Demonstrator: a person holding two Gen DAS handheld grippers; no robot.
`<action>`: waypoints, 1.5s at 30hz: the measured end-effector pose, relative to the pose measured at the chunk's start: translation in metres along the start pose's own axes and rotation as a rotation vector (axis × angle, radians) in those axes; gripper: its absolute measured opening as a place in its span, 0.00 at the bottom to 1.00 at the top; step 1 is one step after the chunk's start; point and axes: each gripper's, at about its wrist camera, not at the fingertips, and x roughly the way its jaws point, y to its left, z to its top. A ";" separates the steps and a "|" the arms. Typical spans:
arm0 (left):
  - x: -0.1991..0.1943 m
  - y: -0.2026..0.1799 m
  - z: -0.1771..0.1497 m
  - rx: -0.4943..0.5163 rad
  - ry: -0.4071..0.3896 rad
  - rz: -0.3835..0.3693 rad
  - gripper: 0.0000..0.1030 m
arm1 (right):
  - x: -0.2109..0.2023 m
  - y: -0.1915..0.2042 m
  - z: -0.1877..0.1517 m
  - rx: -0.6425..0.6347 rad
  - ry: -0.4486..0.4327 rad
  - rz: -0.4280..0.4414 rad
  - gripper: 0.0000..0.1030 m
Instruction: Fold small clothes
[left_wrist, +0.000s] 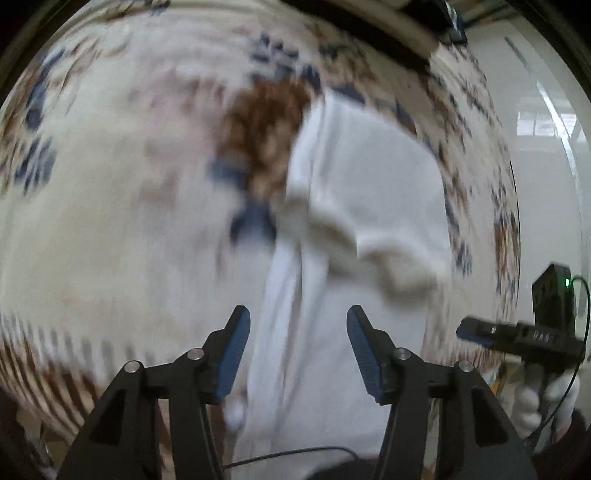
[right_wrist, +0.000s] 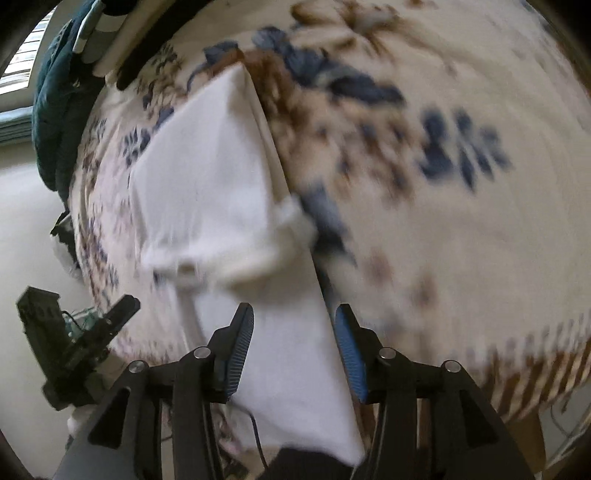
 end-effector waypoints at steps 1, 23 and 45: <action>0.001 0.001 -0.015 0.002 0.025 0.011 0.50 | -0.001 -0.005 -0.012 0.003 0.021 0.005 0.49; 0.053 0.034 -0.149 -0.073 0.145 -0.056 0.04 | 0.111 -0.063 -0.146 0.061 0.271 0.080 0.32; -0.024 0.009 0.048 -0.339 -0.148 -0.421 0.03 | -0.024 0.026 -0.011 0.015 -0.025 0.386 0.04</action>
